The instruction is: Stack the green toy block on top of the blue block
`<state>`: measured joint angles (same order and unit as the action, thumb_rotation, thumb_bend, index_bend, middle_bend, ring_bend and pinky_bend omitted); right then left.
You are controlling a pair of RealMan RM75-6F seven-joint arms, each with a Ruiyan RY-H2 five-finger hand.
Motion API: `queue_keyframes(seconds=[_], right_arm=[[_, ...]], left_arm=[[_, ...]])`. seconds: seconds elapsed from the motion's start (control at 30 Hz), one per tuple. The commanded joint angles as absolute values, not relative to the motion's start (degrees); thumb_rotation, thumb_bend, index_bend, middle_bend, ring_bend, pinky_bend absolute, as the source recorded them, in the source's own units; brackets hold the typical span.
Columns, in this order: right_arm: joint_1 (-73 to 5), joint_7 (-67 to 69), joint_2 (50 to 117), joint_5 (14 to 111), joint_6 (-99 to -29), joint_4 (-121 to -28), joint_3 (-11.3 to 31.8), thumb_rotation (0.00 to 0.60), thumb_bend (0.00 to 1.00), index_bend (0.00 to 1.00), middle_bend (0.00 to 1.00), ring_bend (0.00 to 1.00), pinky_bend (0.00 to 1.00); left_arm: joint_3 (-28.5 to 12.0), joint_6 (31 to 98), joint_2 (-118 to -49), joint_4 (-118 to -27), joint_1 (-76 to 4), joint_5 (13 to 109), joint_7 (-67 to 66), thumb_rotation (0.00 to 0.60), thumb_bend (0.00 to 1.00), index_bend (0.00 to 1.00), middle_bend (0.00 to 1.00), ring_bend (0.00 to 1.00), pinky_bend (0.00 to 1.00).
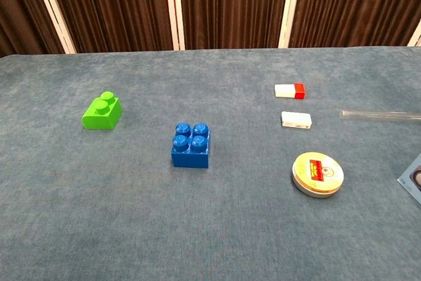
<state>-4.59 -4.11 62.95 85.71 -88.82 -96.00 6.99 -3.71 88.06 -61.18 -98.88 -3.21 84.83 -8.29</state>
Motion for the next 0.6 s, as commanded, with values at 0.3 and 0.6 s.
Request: queue_keyframes(seconds=[0.3, 0.6], right_arm=[[-4.4, -4.2, 62.4, 85.4, -88.7, -96.4, 6.9, 0.600, 0.00, 0.02, 0.00, 0.00, 0.00], [-3.9, -4.4, 60.8, 85.9, -89.0, -97.5, 6.5, 0.600, 0.00, 0.02, 0.00, 0.00, 0.00]], left_arm=[[-3.5, 86.5, -61.3, -97.8, -3.9, 84.5, -7.5, 0.600, 0.08, 0.00, 0.00, 0.00, 0.00], [-8.6, 74.5, -65.3, -92.5, -13.7, 80.6, -6.0, 0.600, 0.08, 0.00, 0.00, 0.00, 0.00]])
